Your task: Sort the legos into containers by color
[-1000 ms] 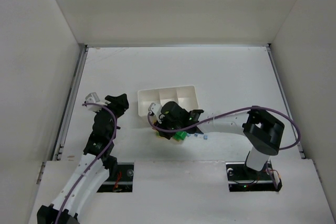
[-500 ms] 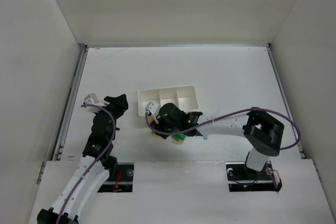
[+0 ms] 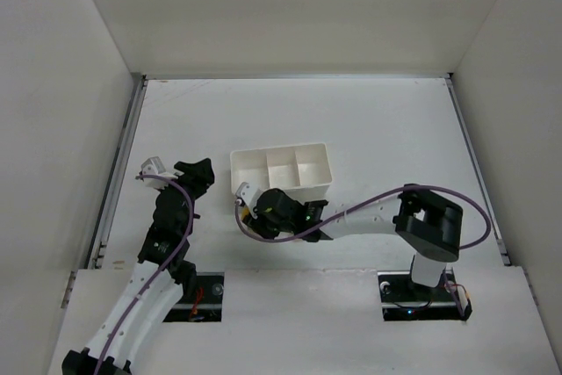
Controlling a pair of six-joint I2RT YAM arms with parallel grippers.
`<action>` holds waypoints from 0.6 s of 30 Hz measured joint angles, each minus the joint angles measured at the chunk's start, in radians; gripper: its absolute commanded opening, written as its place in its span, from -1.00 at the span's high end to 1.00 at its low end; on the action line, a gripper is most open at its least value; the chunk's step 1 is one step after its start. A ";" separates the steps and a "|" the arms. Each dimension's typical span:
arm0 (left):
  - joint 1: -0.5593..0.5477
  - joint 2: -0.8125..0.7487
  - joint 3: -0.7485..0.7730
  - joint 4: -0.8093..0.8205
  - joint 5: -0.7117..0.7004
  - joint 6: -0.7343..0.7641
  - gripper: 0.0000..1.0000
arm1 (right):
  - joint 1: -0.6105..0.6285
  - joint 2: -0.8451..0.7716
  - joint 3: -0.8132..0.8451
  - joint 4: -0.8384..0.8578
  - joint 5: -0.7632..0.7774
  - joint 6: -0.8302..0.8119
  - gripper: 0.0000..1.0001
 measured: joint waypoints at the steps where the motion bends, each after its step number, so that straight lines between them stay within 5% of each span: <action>1: 0.000 -0.001 0.000 -0.002 0.000 0.000 -0.13 | 0.001 0.012 0.000 0.009 0.004 0.003 0.19; 7: 0.002 -0.016 0.000 -0.007 0.000 0.000 -0.13 | 0.013 0.030 0.001 0.037 0.018 0.013 -0.24; 18: 0.002 -0.021 0.000 -0.024 0.000 0.000 -0.13 | 0.032 0.064 0.001 0.094 0.024 0.015 -0.31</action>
